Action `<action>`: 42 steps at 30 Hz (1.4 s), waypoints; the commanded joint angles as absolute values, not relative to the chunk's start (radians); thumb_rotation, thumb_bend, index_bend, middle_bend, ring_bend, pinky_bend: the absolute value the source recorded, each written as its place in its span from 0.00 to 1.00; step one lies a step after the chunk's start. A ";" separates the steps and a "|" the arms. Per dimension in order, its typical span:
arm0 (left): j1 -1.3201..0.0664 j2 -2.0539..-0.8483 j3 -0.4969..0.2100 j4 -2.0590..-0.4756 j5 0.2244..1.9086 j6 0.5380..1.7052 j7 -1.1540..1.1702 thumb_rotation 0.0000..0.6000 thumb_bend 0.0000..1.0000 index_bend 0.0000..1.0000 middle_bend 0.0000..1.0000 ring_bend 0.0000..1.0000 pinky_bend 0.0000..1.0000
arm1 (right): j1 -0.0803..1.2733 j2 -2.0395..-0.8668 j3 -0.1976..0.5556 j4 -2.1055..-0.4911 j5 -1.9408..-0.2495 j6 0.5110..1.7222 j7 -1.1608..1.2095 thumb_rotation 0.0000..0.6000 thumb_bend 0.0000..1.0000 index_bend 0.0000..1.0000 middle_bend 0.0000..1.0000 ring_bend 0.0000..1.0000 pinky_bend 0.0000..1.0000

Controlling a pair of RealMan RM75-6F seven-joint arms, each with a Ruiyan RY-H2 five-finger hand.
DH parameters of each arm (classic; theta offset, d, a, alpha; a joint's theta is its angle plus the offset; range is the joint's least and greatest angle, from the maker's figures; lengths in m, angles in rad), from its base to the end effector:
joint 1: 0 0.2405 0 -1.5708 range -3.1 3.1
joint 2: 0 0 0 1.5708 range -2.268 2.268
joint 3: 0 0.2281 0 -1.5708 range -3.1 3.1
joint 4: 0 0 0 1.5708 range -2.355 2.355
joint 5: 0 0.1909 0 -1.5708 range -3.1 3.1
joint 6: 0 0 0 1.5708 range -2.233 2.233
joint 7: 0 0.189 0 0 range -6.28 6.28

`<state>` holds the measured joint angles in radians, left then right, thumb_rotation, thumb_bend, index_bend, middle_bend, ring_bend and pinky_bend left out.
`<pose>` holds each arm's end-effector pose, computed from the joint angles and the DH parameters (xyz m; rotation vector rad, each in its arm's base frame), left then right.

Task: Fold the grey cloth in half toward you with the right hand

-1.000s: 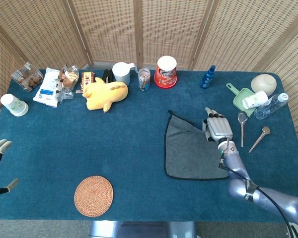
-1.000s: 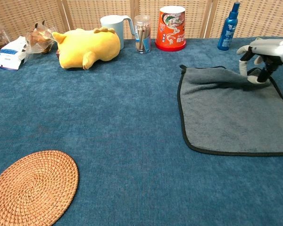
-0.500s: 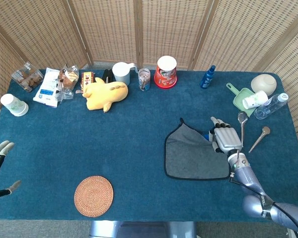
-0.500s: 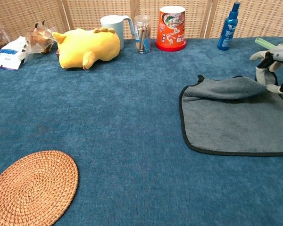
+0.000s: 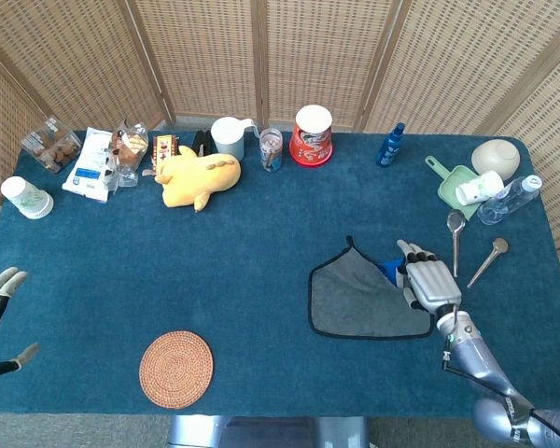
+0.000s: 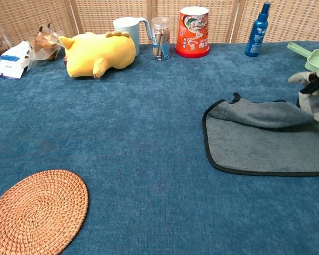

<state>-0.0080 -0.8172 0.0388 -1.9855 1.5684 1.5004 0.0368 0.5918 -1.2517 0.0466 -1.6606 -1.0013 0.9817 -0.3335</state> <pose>-0.2381 0.1830 0.1989 -1.4168 -1.0089 -0.8603 -0.2208 -0.3246 0.0493 1.7405 -1.0798 0.6340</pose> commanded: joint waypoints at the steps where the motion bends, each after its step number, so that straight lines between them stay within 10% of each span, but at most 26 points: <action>1: -0.008 -0.817 0.040 -1.986 1.570 1.501 0.036 1.00 0.28 0.00 0.00 0.00 0.00 | 0.577 -1.254 0.033 -1.673 -1.025 0.994 -0.329 1.00 0.53 0.80 0.00 0.00 0.19; 37: -0.006 -0.811 0.043 -1.988 1.577 1.500 0.026 1.00 0.28 0.00 0.00 0.00 0.00 | 0.514 -1.259 -0.027 -1.735 -1.109 1.000 -0.339 1.00 0.52 0.79 0.00 0.00 0.19; 39: -0.005 -0.810 0.043 -1.989 1.576 1.503 0.024 1.00 0.28 0.00 0.00 0.00 0.00 | 0.512 -1.254 -0.030 -1.738 -1.129 0.982 -0.307 1.00 0.50 0.65 0.00 0.00 0.19; 42: -0.006 -0.809 0.042 -1.988 1.576 1.503 0.021 1.00 0.28 0.00 0.00 0.00 0.00 | 0.513 -1.231 -0.032 -1.733 -1.179 0.950 -0.231 1.00 0.35 0.13 0.00 0.00 0.19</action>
<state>-0.0054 -0.8090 0.0421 -1.9877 1.5758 1.5027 0.0207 0.5129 -1.2493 -0.0290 -1.7354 -1.1382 0.9778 -0.2914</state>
